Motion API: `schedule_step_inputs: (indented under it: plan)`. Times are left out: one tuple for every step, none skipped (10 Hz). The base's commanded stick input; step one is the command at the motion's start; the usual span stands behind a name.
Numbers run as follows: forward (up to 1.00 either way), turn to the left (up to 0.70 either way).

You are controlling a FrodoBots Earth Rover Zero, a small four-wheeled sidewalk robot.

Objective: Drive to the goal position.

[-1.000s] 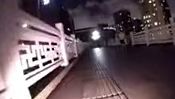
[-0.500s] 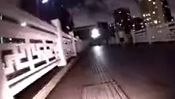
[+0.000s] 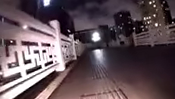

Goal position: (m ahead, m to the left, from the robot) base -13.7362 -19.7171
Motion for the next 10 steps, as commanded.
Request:
schedule_step_inputs:
  plan:
    - [0.45, 0.00]
    - [0.45, 0.00]
    - [0.45, 0.00]
    - [0.45, 0.00]
    - [0.45, 0.00]
    - [0.45, 0.00]
    - [0.45, 0.00]
    - [0.45, 0.00]
    - [0.45, 0.00]
    - [0.45, 0.00]
